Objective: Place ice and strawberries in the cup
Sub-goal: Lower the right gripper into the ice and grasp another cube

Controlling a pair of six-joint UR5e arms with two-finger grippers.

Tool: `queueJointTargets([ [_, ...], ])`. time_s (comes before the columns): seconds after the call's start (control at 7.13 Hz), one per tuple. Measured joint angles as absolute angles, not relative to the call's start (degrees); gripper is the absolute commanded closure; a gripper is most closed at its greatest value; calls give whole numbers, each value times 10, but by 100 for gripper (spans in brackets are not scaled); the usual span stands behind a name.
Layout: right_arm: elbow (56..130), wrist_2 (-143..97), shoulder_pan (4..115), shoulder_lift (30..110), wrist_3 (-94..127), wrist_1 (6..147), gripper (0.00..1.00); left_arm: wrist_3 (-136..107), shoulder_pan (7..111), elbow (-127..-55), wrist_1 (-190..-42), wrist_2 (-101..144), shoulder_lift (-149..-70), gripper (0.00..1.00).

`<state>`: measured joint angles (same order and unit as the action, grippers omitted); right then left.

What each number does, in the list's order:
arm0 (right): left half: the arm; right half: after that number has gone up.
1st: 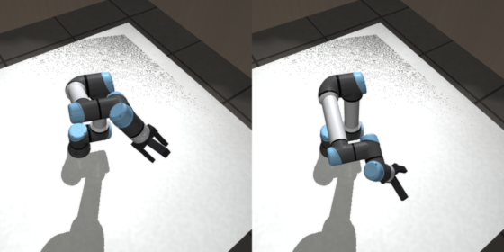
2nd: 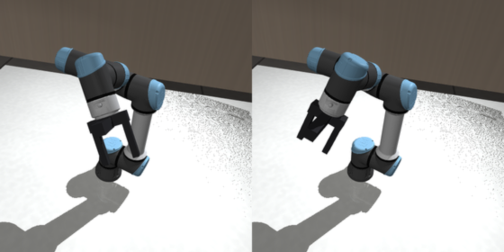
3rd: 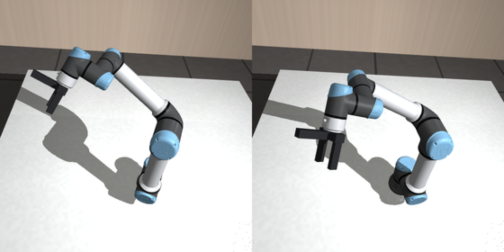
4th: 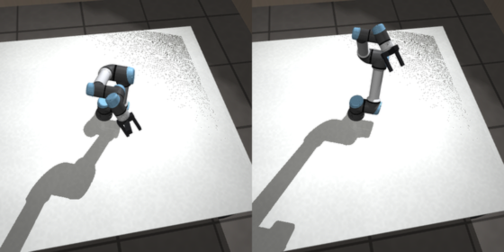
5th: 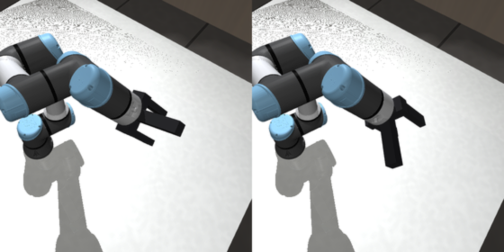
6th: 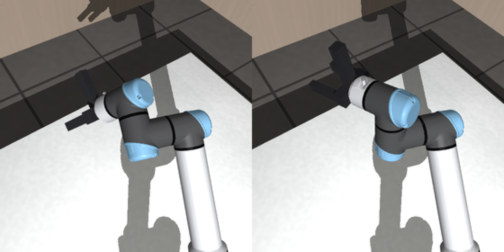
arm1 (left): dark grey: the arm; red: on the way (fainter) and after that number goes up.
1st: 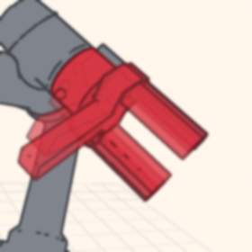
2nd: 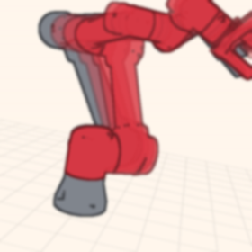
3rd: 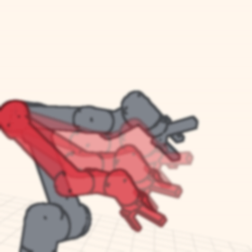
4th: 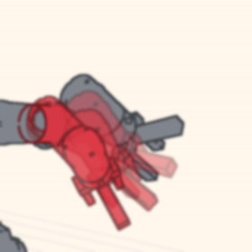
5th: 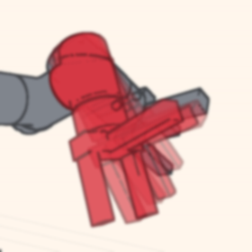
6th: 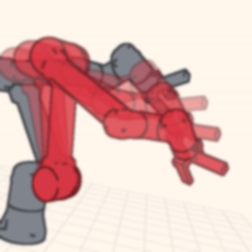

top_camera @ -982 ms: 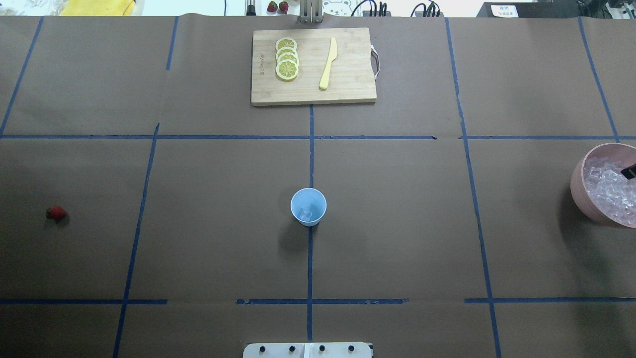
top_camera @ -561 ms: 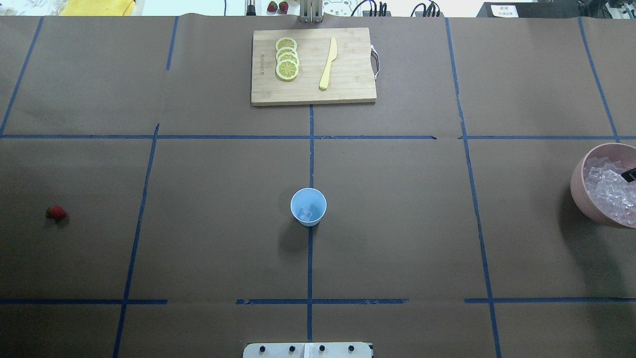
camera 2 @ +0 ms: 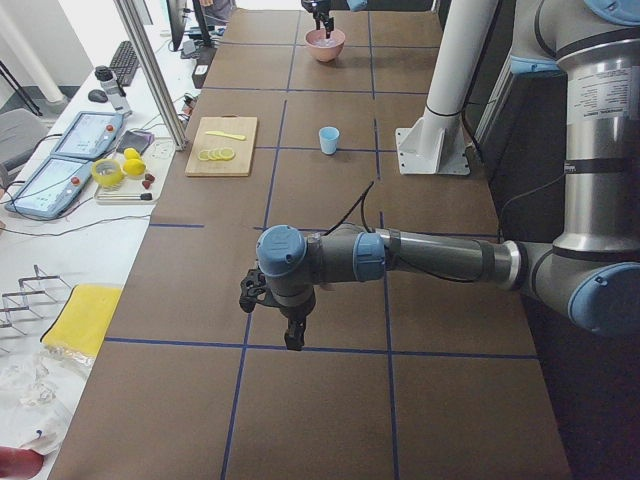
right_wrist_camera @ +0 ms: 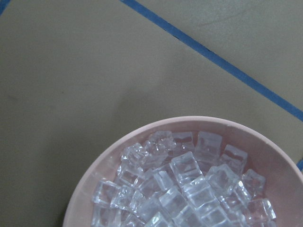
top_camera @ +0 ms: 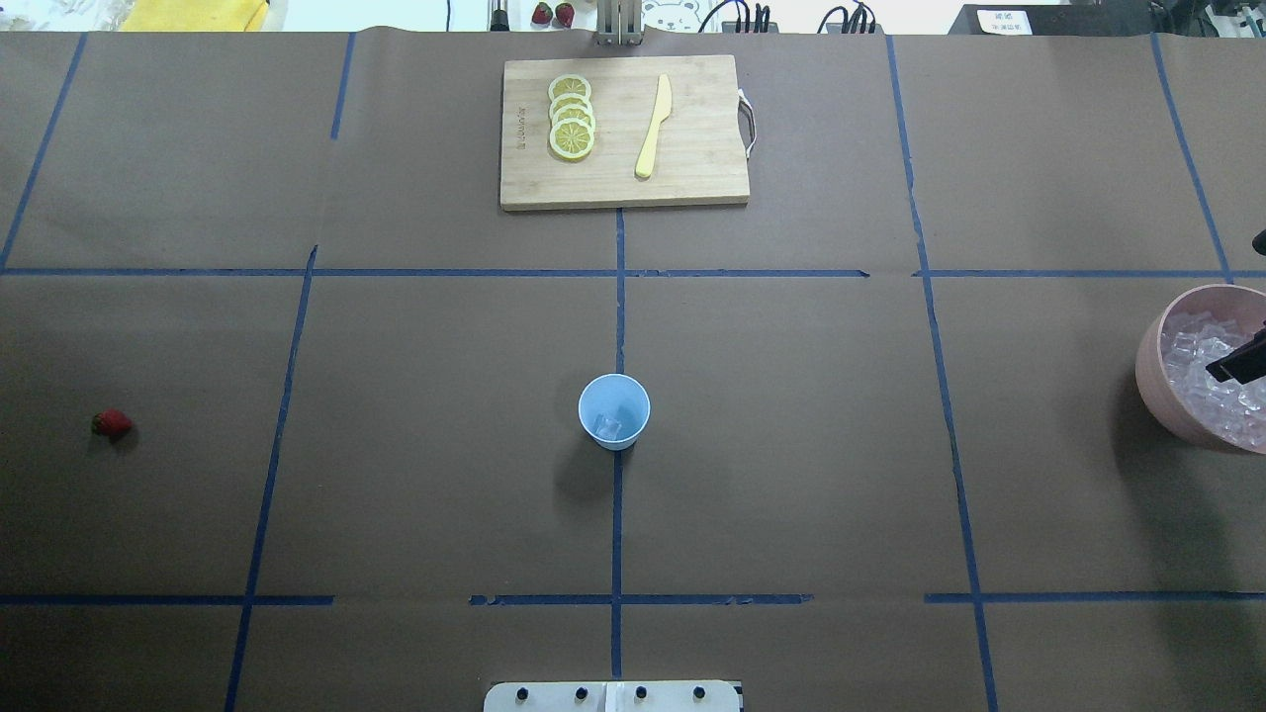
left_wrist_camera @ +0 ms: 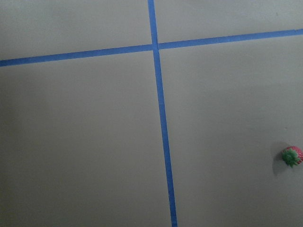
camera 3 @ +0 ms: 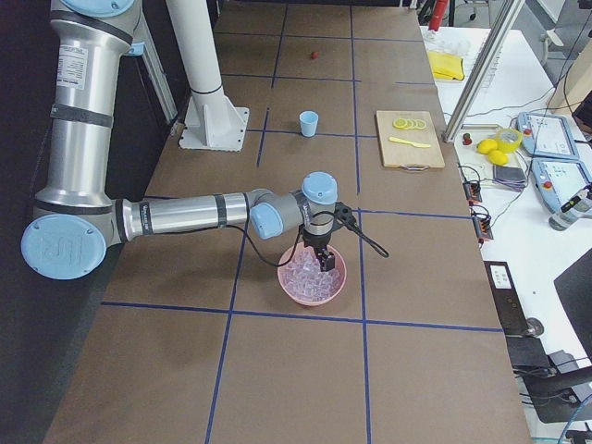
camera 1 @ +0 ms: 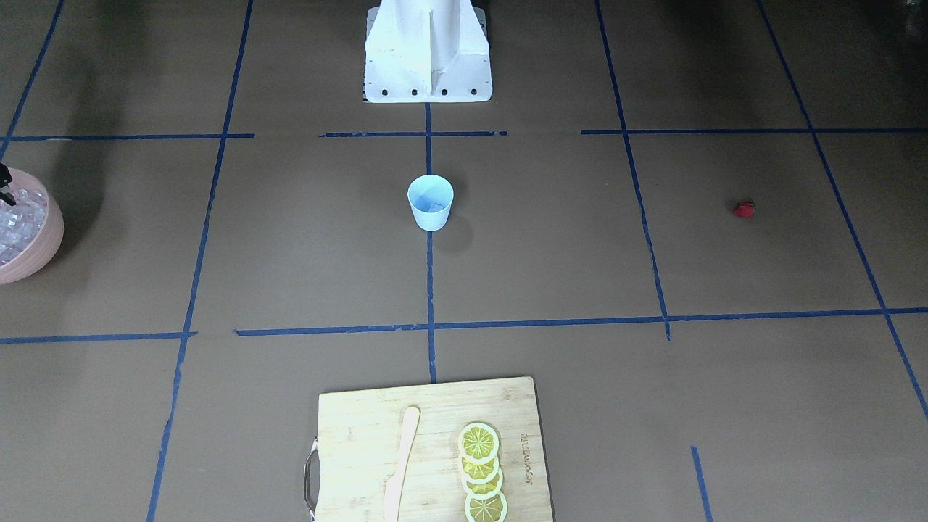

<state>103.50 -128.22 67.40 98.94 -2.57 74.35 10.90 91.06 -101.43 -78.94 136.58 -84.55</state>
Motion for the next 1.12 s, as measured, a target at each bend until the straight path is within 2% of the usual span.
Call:
queueJointTargets([
  [0.84, 1013, -1278, 659, 990, -25, 744, 4, 109, 910, -1014, -789, 1366, -846, 0],
  [0.98, 1011, -1277, 657, 990, -24, 744, 13, 109, 910, -1014, -789, 1366, -846, 0],
  [1.12, 1010, -1277, 654, 990, -24, 745, 43, 109, 910, -1014, -789, 1366, -846, 0],
])
